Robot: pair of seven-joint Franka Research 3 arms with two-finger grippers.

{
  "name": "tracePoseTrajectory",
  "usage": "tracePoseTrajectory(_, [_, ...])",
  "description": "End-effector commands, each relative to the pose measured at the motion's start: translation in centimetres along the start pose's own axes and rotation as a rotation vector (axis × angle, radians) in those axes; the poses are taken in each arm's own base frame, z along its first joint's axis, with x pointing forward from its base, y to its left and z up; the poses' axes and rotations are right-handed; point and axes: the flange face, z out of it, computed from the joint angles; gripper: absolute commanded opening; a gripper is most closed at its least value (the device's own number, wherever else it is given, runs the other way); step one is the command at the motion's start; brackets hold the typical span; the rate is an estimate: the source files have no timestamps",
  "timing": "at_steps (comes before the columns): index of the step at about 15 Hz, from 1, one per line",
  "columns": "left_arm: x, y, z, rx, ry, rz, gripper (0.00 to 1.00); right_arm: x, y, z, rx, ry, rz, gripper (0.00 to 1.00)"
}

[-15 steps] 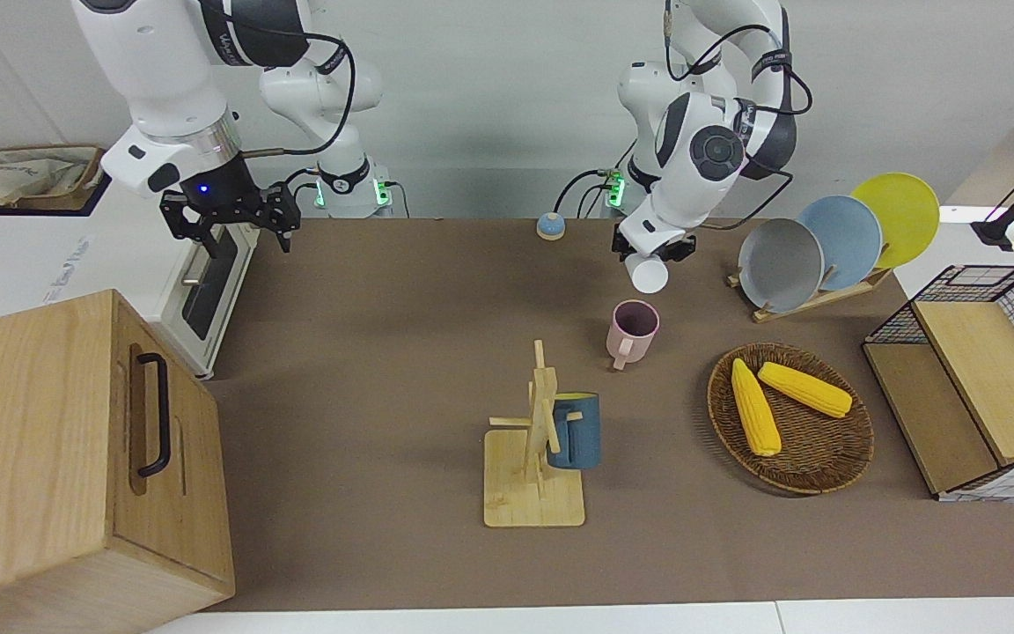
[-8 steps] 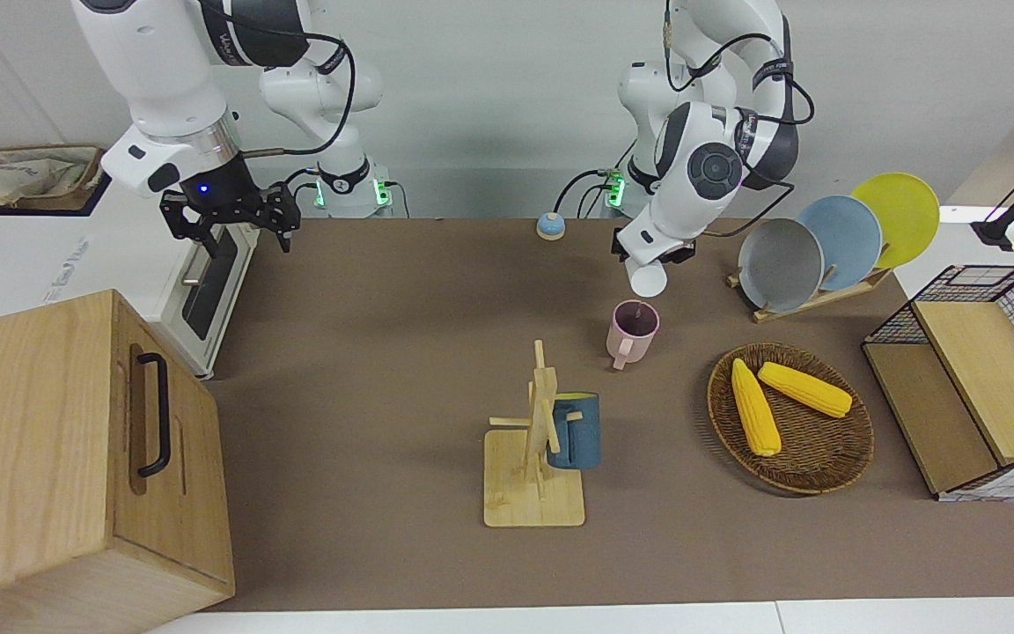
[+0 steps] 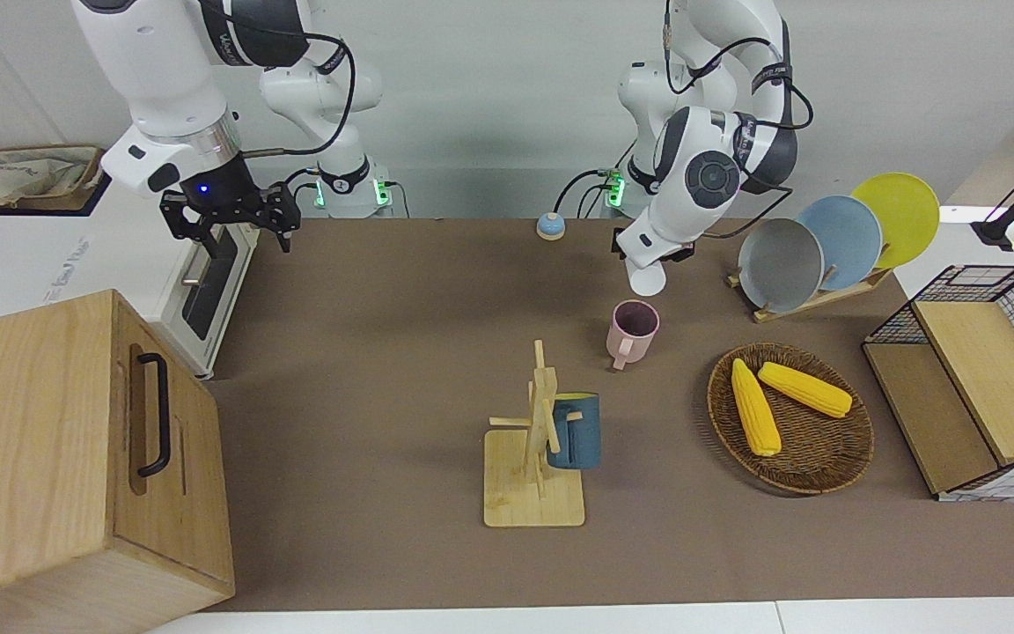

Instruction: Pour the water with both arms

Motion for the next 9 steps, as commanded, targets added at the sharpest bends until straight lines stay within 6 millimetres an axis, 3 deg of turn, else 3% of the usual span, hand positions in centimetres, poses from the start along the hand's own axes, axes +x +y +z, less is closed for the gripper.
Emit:
tracePoseTrajectory(1, [-0.15, -0.01, -1.34, 0.019, -0.007, -0.011, 0.00, -0.38, 0.08, -0.28, 0.003, 0.007, -0.012, 0.985])
tracePoseTrajectory(9, [-0.24, -0.12, -1.27, 0.022, -0.016, -0.015, 0.00, -0.37, 0.00, -0.28, 0.003, 0.007, -0.013, 0.985])
